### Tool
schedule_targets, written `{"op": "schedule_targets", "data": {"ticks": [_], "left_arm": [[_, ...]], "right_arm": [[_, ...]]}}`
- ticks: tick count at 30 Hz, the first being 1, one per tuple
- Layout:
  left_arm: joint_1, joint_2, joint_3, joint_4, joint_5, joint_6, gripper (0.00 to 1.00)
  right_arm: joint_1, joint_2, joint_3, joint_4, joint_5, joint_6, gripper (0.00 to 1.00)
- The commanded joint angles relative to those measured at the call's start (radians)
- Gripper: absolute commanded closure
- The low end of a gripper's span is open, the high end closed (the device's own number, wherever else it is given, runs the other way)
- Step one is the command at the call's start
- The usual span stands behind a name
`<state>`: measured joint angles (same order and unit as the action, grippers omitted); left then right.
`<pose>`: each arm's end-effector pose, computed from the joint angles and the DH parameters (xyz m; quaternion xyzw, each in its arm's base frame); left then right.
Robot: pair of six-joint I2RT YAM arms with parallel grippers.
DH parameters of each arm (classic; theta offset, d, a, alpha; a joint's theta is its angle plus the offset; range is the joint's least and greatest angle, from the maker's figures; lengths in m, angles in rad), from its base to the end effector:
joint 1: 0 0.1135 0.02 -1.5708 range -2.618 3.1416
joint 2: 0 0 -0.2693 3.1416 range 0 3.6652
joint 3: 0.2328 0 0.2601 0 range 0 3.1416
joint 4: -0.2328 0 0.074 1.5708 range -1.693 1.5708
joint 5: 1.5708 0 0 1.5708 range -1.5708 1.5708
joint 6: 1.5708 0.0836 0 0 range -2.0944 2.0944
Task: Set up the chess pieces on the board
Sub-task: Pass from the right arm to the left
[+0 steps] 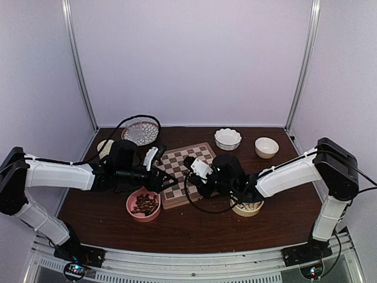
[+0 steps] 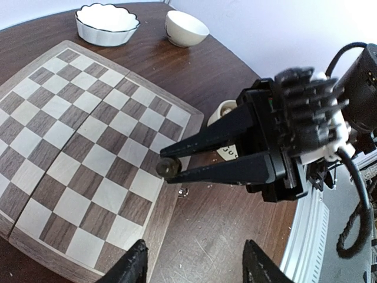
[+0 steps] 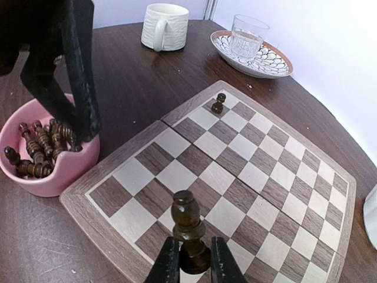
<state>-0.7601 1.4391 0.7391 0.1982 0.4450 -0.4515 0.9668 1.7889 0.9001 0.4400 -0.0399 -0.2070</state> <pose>0.2273 -0.2658 0.1914 0.2401 0.8121 -0.4390 0.3003 0.2394 0.3528 0.1494 -0.4776 0.6990 0.2129 0.4877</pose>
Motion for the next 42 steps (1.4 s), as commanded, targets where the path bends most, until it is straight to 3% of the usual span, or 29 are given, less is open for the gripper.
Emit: {"op": "schedule_targets", "data": {"ticks": [1, 14, 21, 27, 34, 38, 42], "left_arm": [[0.004, 0.027, -0.024, 0.171, 0.000, -0.017, 0.48], [0.004, 0.084, -0.076, 0.352, 0.037, -0.097, 0.51], [0.004, 0.084, -0.078, 0.360, 0.042, -0.104, 0.55], [0.004, 0.096, -0.069, 0.359, 0.058, -0.104, 0.76], [0.004, 0.099, -0.066, 0.350, 0.057, -0.104, 0.72], [0.004, 0.096, -0.068, 0.351, 0.057, -0.102, 0.77], [0.004, 0.098, -0.060, 0.340, 0.057, -0.099, 0.95]], "right_arm": [[-0.018, 0.026, -0.003, 0.105, -0.134, 0.153, 1.00], [0.015, 0.024, -0.019, 0.157, -0.215, 0.134, 1.00], [0.037, 0.016, -0.027, 0.182, -0.231, 0.147, 1.00], [0.049, 0.027, -0.021, 0.195, -0.229, 0.172, 1.00], [0.048, 0.023, -0.040, 0.253, -0.216, 0.247, 0.99], [0.048, 0.032, -0.035, 0.254, -0.222, 0.258, 0.98], [0.048, 0.033, -0.030, 0.245, -0.223, 0.258, 0.94]]}}
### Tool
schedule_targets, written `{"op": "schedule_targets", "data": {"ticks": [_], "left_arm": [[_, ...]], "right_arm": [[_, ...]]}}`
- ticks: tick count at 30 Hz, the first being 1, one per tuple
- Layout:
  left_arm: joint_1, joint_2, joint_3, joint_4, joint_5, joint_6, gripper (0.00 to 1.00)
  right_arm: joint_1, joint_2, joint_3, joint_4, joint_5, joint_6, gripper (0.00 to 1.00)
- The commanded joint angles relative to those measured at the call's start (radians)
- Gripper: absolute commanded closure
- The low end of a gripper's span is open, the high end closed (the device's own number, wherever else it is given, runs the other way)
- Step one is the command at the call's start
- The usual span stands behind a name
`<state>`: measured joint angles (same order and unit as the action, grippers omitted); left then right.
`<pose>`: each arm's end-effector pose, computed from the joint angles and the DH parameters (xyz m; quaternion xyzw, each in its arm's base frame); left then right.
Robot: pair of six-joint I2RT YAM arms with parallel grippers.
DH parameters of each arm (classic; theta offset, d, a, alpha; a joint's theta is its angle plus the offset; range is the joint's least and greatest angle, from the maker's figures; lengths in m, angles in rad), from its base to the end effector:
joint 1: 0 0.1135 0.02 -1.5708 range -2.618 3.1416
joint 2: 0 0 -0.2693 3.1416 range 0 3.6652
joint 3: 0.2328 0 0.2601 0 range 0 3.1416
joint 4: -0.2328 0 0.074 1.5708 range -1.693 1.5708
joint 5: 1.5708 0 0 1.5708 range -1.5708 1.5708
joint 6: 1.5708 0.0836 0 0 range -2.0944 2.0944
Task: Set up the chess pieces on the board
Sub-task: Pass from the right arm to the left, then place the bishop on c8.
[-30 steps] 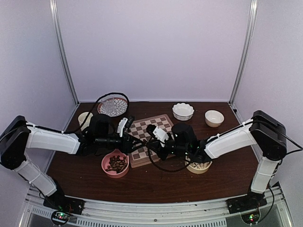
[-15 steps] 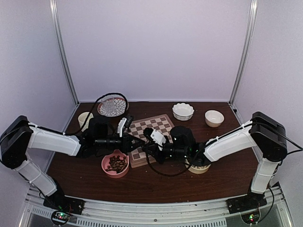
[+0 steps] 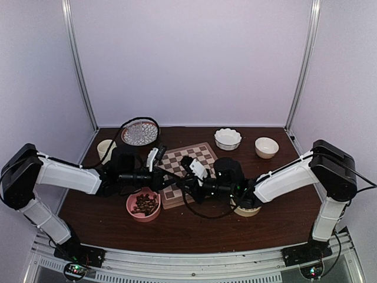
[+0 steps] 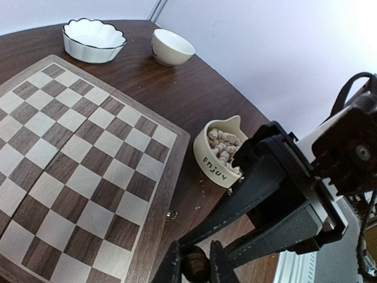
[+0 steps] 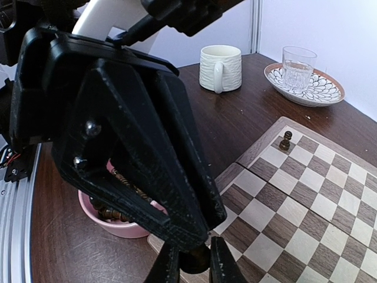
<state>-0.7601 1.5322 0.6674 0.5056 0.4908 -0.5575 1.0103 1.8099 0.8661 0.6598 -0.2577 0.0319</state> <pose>0.2322 -0.2751 0.1770 0.2183 0.7793 -0.4961 0.3145 0.2103 0.3751 0.1620 -0.4409 0.6641 0.3853 0.4648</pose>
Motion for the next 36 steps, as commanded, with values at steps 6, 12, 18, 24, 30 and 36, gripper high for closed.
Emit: {"op": "schedule_targets", "data": {"ticks": [6, 12, 18, 24, 30, 36], "left_arm": [[0.004, -0.006, 0.024, -0.017, -0.021, 0.028, 1.00], [0.004, -0.033, 0.058, -0.152, -0.133, 0.110, 1.00], [0.011, -0.027, 0.115, -0.291, -0.304, 0.165, 1.00], [0.097, 0.048, 0.245, -0.373, -0.310, 0.107, 1.00], [0.155, 0.164, 0.310, -0.250, -0.355, 0.029, 1.00], [0.162, 0.295, 0.564, -0.434, -0.440, 0.171, 1.00]], "right_arm": [[0.004, 0.007, 0.002, 0.017, 0.011, 0.015, 0.74], [0.005, -0.021, -0.017, 0.016, 0.054, 0.003, 0.51], [0.004, -0.079, -0.043, -0.008, 0.187, 0.024, 0.47], [0.002, -0.128, -0.072, -0.029, 0.294, 0.033, 0.46], [0.002, -0.214, -0.117, -0.061, 0.359, 0.033, 0.43], [-0.003, -0.268, -0.128, -0.156, 0.473, 0.163, 0.40]]}}
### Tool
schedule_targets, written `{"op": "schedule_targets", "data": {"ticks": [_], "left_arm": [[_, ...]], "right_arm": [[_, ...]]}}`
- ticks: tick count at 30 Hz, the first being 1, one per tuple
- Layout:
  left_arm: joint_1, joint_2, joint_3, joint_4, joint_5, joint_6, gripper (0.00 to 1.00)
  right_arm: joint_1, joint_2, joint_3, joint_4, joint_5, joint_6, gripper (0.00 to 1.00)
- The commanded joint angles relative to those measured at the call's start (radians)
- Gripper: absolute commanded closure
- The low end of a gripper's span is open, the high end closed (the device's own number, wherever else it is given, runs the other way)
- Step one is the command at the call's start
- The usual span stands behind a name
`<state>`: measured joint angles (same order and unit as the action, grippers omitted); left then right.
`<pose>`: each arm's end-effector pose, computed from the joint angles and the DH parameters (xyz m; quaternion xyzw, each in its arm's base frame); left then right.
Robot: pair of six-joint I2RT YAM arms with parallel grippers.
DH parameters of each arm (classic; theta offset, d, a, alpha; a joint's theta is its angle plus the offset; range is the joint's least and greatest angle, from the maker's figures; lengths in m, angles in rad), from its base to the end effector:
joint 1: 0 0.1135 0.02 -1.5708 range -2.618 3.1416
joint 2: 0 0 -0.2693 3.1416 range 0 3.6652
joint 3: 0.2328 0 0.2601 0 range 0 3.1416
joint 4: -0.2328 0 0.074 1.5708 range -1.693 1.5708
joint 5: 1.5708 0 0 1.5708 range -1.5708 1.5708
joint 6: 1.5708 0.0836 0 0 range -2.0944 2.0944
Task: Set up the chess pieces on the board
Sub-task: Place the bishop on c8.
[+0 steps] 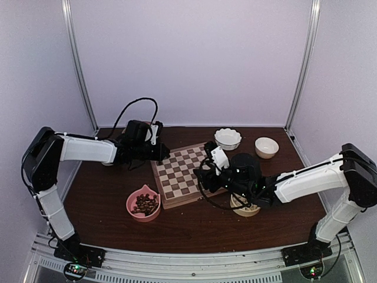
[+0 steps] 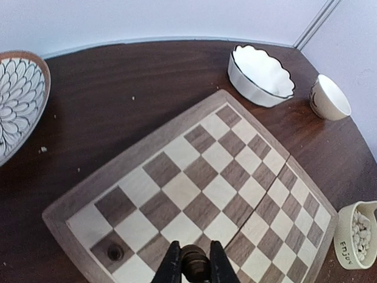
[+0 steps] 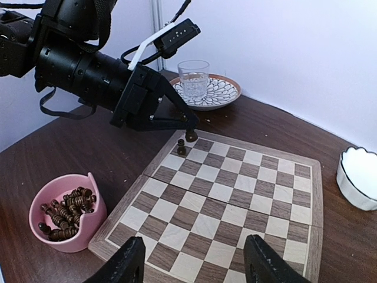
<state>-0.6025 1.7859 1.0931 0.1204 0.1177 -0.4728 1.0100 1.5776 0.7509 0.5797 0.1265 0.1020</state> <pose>0.3591 -0.2589 0.1761 0.0849 0.8728 -0.2891 0.3840 0.2161 0.3243 0.1989 -0.3103 0.7245 0.2814 0.5473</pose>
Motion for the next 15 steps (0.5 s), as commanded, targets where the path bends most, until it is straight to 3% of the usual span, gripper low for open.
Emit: {"op": "schedule_targets", "data": {"ticks": [1, 8, 15], "left_arm": [[0.009, 0.057, 0.163, -0.058, -0.071, 0.102, 1.00], [0.010, 0.204, 0.347, -0.140, -0.095, 0.198, 1.00], [0.015, 0.291, 0.399, -0.141, -0.091, 0.225, 1.00]], "right_arm": [[-0.002, -0.039, -0.015, -0.086, 0.083, 0.105, 0.39], [0.000, -0.069, -0.030, -0.097, 0.081, 0.107, 0.38], [-0.001, -0.050, -0.052, -0.059, 0.107, 0.098, 0.38]]}}
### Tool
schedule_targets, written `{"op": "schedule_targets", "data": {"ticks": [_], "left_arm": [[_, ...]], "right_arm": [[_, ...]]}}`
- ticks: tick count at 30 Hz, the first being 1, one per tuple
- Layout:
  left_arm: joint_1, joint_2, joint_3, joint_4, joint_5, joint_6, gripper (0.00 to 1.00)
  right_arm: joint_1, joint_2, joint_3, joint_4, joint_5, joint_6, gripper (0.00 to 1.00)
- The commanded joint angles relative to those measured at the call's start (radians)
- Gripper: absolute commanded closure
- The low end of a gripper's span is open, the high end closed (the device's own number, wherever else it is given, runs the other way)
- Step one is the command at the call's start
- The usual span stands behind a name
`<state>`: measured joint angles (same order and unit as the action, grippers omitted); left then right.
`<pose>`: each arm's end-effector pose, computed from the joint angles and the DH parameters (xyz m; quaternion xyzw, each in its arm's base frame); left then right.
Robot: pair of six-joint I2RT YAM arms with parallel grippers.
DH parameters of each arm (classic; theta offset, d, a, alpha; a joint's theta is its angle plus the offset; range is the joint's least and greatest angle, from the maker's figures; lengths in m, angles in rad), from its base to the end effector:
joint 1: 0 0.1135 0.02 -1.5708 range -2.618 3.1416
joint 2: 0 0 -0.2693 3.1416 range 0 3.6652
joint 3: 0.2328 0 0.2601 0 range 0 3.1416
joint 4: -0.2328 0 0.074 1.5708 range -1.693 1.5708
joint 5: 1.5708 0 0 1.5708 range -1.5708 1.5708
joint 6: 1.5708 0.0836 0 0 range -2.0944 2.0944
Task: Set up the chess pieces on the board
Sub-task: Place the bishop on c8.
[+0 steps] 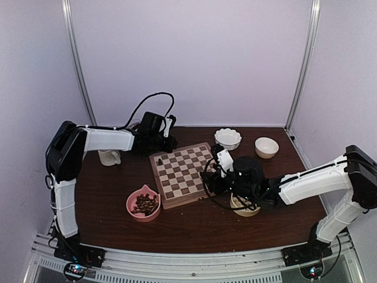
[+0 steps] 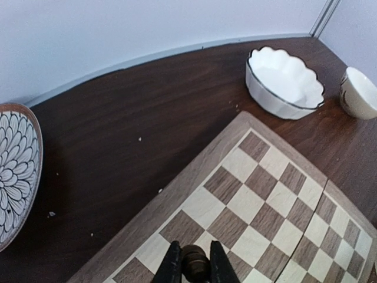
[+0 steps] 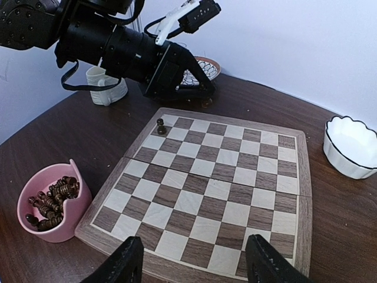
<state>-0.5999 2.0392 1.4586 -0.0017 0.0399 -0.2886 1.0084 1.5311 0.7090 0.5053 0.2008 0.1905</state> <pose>0.4254 -0.2950 0.1785 0.1458 0.8680 -0.2197 0.4207 0.2134 0.3073 0.1895 -0.2664 0.7627 0.2623 0.5278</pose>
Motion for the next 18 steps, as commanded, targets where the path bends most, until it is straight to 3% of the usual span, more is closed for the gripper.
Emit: {"op": "schedule_targets", "data": {"ticks": [1, 18], "left_arm": [[0.012, 0.045, 0.031, -0.018, -0.013, 0.037, 1.00], [0.015, 0.122, 0.034, -0.016, -0.087, 0.058, 1.00]], "right_arm": [[0.001, 0.002, -0.009, 0.016, 0.030, 0.012, 0.38], [0.002, 0.015, -0.025, 0.053, 0.001, 0.000, 0.39]]}}
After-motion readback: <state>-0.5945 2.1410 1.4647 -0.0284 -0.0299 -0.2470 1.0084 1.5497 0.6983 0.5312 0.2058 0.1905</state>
